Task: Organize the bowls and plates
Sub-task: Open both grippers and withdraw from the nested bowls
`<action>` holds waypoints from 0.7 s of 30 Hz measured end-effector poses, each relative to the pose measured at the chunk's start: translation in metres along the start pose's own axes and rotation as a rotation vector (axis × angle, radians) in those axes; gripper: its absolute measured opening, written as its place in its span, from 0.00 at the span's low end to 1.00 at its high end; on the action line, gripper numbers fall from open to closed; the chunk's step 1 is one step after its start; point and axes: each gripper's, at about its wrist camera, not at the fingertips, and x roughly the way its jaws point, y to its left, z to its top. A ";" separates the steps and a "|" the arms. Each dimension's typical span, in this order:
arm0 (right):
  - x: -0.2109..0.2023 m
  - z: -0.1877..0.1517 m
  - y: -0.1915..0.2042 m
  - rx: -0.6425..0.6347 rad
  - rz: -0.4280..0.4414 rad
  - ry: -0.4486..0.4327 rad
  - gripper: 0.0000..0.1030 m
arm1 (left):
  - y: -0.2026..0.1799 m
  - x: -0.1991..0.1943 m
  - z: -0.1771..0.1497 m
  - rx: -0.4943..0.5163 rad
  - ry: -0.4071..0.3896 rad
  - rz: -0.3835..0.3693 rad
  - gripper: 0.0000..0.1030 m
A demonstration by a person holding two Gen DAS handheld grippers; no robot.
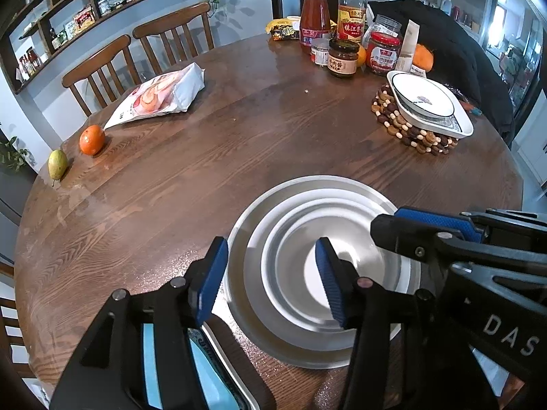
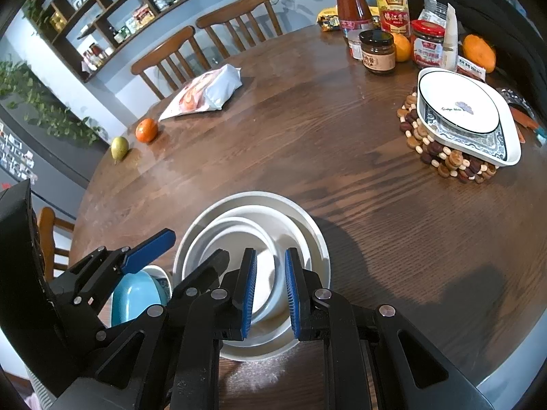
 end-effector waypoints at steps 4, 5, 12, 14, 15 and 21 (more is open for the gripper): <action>0.000 0.000 -0.001 0.003 -0.001 0.000 0.16 | 0.000 -0.001 0.000 -0.001 -0.001 0.001 0.50; -0.001 0.000 -0.001 0.003 -0.001 0.000 0.16 | 0.001 -0.001 0.000 -0.004 -0.001 0.000 0.50; -0.004 0.001 -0.003 0.023 -0.004 -0.011 0.30 | 0.007 -0.003 0.000 -0.027 -0.006 0.007 0.54; -0.005 0.001 -0.005 0.029 0.001 -0.014 0.32 | 0.009 -0.004 0.001 -0.032 -0.008 0.010 0.59; -0.006 0.002 -0.006 0.032 0.001 -0.016 0.33 | 0.009 -0.005 0.001 -0.034 -0.010 0.011 0.62; -0.012 0.003 -0.014 0.055 0.004 -0.031 0.49 | 0.016 -0.011 0.001 -0.053 -0.020 0.017 0.82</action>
